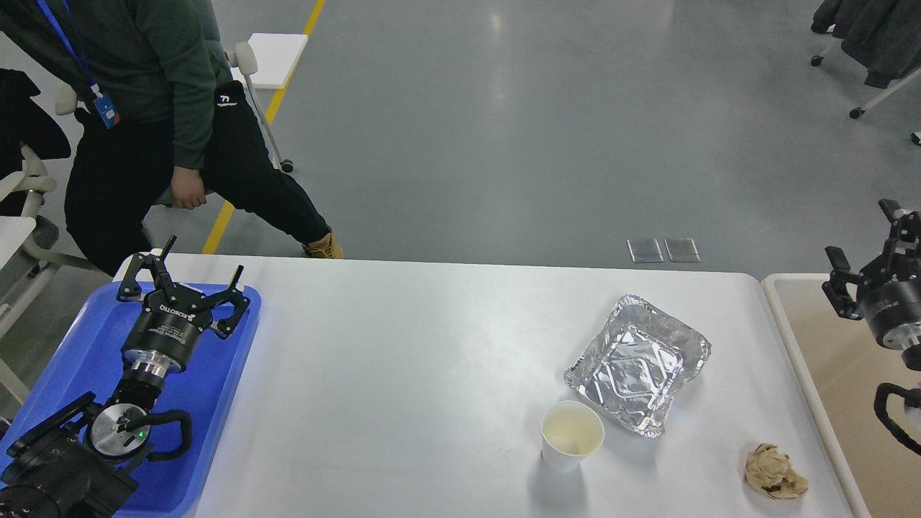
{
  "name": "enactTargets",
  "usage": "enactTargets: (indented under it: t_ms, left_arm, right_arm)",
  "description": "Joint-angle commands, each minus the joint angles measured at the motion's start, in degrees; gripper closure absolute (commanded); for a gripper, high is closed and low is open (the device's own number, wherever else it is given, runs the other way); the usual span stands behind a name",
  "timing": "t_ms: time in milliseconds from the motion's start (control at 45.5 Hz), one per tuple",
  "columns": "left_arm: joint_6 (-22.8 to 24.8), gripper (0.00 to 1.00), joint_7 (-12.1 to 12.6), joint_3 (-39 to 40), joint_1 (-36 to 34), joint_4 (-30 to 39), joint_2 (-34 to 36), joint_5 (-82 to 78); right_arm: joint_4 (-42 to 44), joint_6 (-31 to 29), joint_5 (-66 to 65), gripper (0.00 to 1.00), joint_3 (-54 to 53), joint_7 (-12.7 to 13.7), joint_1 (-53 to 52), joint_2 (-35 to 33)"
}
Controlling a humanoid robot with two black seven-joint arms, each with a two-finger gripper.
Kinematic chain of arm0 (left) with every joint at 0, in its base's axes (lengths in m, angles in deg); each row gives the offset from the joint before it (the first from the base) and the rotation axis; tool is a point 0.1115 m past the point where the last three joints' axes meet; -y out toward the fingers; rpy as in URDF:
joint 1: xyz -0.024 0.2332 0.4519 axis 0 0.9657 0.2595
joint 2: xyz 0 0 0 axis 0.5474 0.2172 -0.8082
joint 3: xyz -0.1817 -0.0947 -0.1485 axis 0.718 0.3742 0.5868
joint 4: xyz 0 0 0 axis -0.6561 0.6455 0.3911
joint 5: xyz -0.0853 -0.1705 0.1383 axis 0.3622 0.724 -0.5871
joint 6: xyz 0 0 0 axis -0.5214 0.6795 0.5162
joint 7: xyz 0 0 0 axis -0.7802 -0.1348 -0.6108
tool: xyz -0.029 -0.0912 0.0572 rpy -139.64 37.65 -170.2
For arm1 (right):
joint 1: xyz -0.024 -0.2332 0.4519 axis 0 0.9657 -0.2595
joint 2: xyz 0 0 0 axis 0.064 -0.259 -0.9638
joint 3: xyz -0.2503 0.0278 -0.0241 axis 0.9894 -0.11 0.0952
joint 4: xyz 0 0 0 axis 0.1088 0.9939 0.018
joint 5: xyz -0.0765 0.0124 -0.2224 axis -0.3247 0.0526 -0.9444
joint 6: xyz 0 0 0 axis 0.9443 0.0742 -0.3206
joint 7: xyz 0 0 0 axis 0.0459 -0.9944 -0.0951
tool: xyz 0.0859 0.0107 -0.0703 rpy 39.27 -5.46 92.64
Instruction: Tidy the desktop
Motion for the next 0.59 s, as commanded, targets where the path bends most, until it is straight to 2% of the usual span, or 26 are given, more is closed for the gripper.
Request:
enactTargets:
  t_ms: [0, 132, 286, 374, 572]
  left_arm:
    - [0.00, 0.01, 0.00, 0.00, 0.00, -0.03, 0.00, 0.00]
    - [0.00, 0.01, 0.00, 0.00, 0.00, -0.03, 0.00, 0.00]
    - [0.00, 0.01, 0.00, 0.00, 0.00, -0.03, 0.00, 0.00]
    - [0.00, 0.01, 0.00, 0.00, 0.00, -0.03, 0.00, 0.00]
    - [0.00, 0.01, 0.00, 0.00, 0.00, 0.06, 0.00, 0.00]
  right_arm:
    - [-0.57, -0.41, -0.08, 0.00, 1.07, 0.09, 0.16, -2.86]
    - [-6.71, 0.38, 0.01, 0.00, 4.93, 0.09, -0.18, -9.00]
    - [-14.62, 0.47, -1.04, 0.00, 15.29, 0.62, -4.39, -19.28]
    - [-17.87, 0.38, -1.13, 0.00, 25.21, 0.62, -10.45, -24.04]
    - [-22.36, -0.23, -4.81, 0.00, 49.74, 0.71, -28.56, -29.84]
